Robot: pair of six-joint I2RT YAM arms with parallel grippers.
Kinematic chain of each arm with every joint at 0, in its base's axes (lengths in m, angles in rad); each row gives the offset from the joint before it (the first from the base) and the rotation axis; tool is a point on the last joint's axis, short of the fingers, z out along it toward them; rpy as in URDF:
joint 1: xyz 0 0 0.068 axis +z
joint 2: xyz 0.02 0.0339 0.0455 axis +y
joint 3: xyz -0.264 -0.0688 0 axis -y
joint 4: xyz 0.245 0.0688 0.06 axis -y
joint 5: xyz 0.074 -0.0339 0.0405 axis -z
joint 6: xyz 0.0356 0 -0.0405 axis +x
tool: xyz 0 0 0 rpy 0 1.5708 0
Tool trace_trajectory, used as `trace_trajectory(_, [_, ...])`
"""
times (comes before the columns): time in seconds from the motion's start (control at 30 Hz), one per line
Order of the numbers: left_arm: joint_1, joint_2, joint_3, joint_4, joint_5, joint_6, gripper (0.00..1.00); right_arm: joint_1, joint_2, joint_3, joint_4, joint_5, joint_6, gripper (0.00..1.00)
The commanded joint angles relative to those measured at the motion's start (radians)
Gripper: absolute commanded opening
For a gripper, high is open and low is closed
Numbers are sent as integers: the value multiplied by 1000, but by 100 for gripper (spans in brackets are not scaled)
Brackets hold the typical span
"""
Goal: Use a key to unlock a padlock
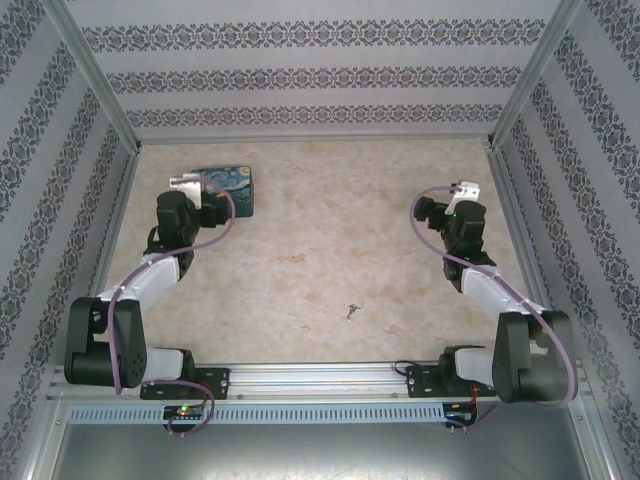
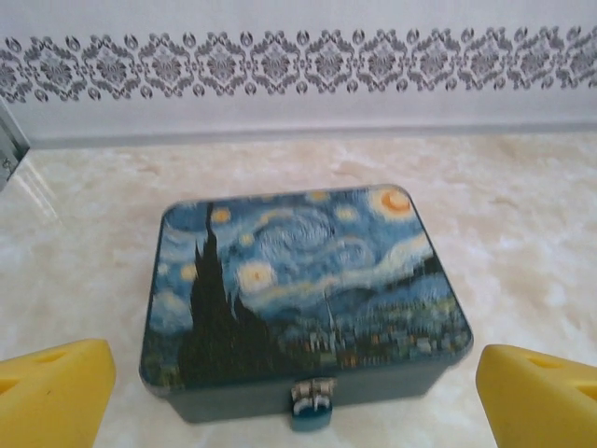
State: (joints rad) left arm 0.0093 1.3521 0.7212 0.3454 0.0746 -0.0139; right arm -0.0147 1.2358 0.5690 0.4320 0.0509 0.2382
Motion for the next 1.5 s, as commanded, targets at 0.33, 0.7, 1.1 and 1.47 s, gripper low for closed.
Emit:
trace_trajectory(0.33, [158, 545, 802, -797, 121, -162, 100, -7, 10, 67, -276, -395, 253, 95])
trace_trajectory(0.7, [213, 799, 1071, -885, 322, -241, 100, 61, -9, 28, -342, -483, 364, 90])
trace_trajectory(1.1, [116, 786, 1024, -831, 517, -277, 100, 197, 101, 97, -332, -412, 413, 89])
trace_trajectory(1.47, [-175, 421, 452, -469, 487, -496, 99, 279, 214, 192, -336, -382, 462, 90])
